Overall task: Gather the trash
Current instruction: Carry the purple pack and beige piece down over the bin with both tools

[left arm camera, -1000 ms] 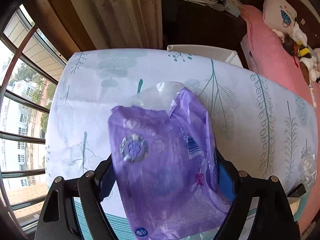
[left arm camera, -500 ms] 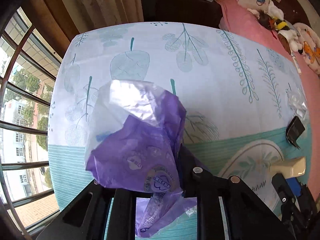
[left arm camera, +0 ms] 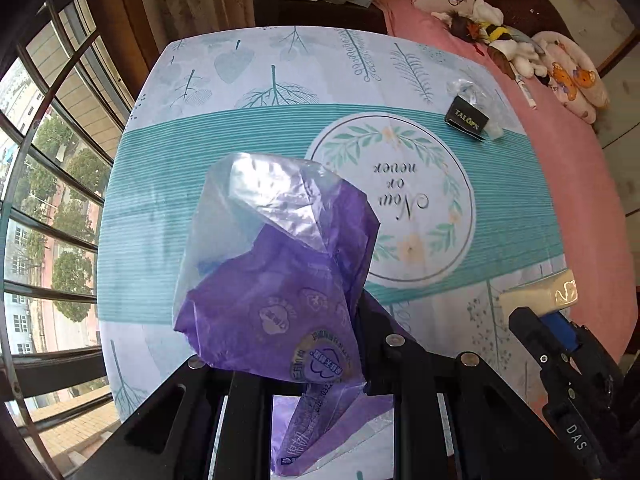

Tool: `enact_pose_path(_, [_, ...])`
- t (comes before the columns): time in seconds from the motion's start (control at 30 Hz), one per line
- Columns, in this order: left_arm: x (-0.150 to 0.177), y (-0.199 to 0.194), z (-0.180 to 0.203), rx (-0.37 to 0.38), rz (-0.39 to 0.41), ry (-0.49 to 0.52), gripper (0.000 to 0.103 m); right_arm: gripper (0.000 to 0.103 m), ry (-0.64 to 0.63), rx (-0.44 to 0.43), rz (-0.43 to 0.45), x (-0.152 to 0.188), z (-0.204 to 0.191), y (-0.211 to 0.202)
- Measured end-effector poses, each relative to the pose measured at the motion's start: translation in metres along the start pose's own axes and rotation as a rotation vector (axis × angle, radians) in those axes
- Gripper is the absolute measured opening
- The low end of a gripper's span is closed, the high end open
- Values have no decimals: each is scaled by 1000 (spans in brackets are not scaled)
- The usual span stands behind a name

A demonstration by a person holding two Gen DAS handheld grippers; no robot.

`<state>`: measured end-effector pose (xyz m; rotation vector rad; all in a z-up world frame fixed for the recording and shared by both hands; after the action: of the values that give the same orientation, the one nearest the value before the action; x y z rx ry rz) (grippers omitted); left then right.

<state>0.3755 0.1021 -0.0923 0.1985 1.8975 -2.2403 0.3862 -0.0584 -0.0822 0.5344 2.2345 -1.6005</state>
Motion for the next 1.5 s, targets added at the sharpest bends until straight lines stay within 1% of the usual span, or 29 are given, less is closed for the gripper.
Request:
enact_pose_path(0.2, [109, -58, 50, 28, 40, 20, 17, 37, -53, -42, 15, 80, 13, -83])
enact_pose_path(0.3, [158, -75, 69, 31, 48, 25, 17, 37, -77, -56, 11, 122, 24, -120])
enact_pose_path(0.43, [214, -88, 87, 41, 42, 40, 17, 37, -101, -59, -13, 180, 39, -160])
enact_pose_path(0.53, [254, -94, 98, 35, 25, 65, 17, 37, -123, -61, -35, 222, 48, -186])
enact_pose_path(0.7, [312, -89, 117, 15, -25, 121, 17, 37, -114, -62, -87, 278, 65, -208])
enact_pose_path(0.8, [332, -76, 124, 8, -53, 151, 17, 37, -86, -63, -123, 305, 72, -212])
enact_pose_path(0.97, [358, -41, 123, 12, -105, 186, 17, 37, -44, -58, -182, 340, 79, -198])
enact_pose_path(1.07, [372, -3, 119, 29, -142, 189, 17, 37, -2, -44, -227, 360, 85, -173])
enact_pose_path(1.17, [385, 42, 111, 21, -174, 194, 17, 37, 45, -27, -270, 387, 97, -136])
enact_pose_path(1.27, [395, 87, 102, 24, -186, 196, 17, 37, 78, -3, -307, 415, 113, -95])
enact_pose_path(1.33, [400, 116, 97, 34, -191, 198, 17, 37, 98, 8, -314, 432, 124, -68])
enact_pose_path(1.5, [403, 182, 81, 49, -188, 203, 17, 37, 147, 42, -331, 461, 150, 0])
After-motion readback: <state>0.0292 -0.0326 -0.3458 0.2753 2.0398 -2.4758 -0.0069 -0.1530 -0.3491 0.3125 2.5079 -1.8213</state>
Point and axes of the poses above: each gripper's, at about its wrist camera, not at the fingertips, and y roughly the way its jaws point, z to its right, x to its underside, the point moved 8 cm from there along y, roughly the way its jaws point, and after that the axes turned 2 degrees about -z, right-handed, at the moved point
